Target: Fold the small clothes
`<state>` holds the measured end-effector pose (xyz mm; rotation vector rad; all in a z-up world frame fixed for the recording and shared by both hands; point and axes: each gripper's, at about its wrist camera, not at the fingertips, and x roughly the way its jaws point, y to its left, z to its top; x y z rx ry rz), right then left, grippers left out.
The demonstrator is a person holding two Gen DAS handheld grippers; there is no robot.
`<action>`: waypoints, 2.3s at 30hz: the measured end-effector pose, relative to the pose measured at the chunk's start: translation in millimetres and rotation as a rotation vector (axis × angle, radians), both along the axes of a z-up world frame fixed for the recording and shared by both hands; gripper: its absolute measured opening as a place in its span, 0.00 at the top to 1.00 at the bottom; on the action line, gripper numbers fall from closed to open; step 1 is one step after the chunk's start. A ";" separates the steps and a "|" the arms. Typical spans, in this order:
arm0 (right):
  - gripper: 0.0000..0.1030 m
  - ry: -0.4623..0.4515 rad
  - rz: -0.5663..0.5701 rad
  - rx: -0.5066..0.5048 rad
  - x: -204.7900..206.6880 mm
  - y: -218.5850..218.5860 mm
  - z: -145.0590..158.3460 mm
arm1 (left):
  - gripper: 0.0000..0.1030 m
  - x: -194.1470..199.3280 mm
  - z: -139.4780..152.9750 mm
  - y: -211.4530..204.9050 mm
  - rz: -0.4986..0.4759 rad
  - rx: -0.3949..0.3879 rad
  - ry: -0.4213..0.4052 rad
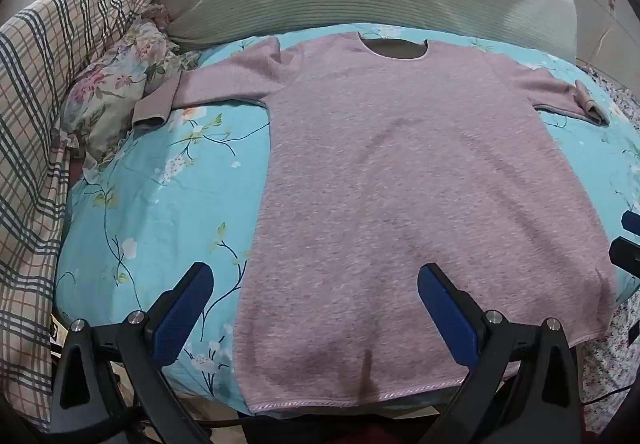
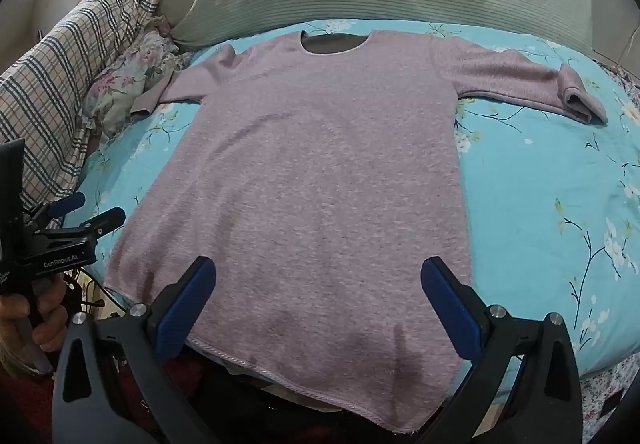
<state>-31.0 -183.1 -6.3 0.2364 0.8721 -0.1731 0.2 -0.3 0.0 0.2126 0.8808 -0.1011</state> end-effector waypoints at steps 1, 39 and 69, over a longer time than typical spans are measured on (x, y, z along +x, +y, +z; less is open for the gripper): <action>0.01 0.001 0.000 0.000 0.0 0.1 -0.2 | 0.01 0.2 -0.1 -0.3 -0.001 -0.001 0.000; 0.01 -0.004 0.013 0.002 4.3 8.1 1.2 | 0.01 7.1 -5.6 -0.9 -0.009 0.015 -0.027; 0.09 -0.078 -0.119 0.075 9.6 -57.1 0.9 | 0.01 36.7 -16.0 -18.0 -0.067 -0.001 0.045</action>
